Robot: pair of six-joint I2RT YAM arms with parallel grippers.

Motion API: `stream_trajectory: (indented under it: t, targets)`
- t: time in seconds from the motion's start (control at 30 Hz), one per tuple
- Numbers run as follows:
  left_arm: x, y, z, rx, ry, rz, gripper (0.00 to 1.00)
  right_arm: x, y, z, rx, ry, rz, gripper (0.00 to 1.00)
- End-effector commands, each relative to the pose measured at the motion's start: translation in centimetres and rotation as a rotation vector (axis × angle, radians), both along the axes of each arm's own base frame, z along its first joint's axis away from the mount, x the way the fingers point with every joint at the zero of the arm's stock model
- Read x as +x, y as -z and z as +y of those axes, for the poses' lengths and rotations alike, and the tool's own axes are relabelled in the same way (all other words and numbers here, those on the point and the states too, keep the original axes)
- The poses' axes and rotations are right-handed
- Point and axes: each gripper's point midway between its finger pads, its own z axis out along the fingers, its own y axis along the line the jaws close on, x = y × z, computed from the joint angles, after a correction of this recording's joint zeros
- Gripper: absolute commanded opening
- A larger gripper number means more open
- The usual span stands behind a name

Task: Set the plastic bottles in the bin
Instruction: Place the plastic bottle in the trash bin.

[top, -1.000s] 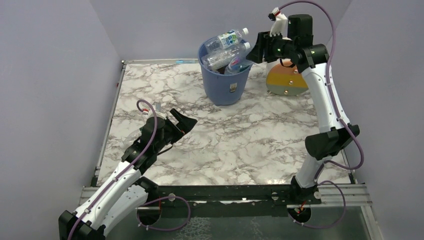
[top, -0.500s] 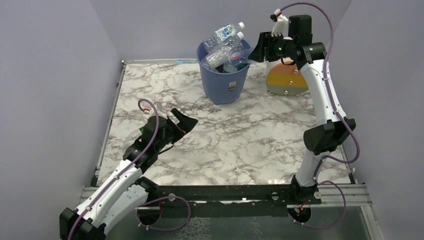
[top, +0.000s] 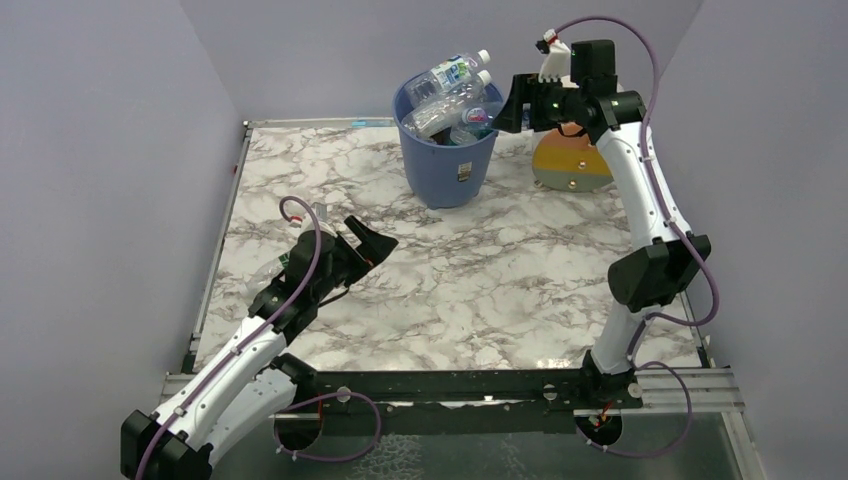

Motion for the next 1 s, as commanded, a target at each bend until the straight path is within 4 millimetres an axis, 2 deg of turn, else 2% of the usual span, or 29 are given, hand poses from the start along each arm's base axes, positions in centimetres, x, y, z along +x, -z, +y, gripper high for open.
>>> stream_trajectory:
  t: [0.0,0.17,0.43,0.53,0.73,0.97]
  targets:
    - [0.3,-0.9,-0.5,-0.019,0.024,-0.031,0.99,-1.0,-2.9,0.6,0.064,-0.021,-0.082,0.76]
    - [0.3,-0.9,-0.6,-0.021,0.025,-0.031,0.99,-1.1,-2.7,0.2,0.060,0.007,-0.083,0.80]
    - [0.4,-1.1,-0.1,0.003,0.013,-0.041,0.99,-1.7,-5.0,-0.5,0.074,0.054,-0.146,0.92]
    - [0.6,-1.4,0.5,0.043,-0.007,-0.050,0.99,-1.9,-5.6,-1.0,0.074,0.086,-0.163,1.00]
    - [1.4,-1.7,1.1,0.089,-0.023,-0.023,0.99,-2.4,-6.3,-1.7,0.073,0.132,-0.172,0.99]
    - [1.9,0.1,3.7,0.117,-0.106,0.146,0.99,-3.7,-7.1,-3.3,0.059,0.213,-0.183,0.99]
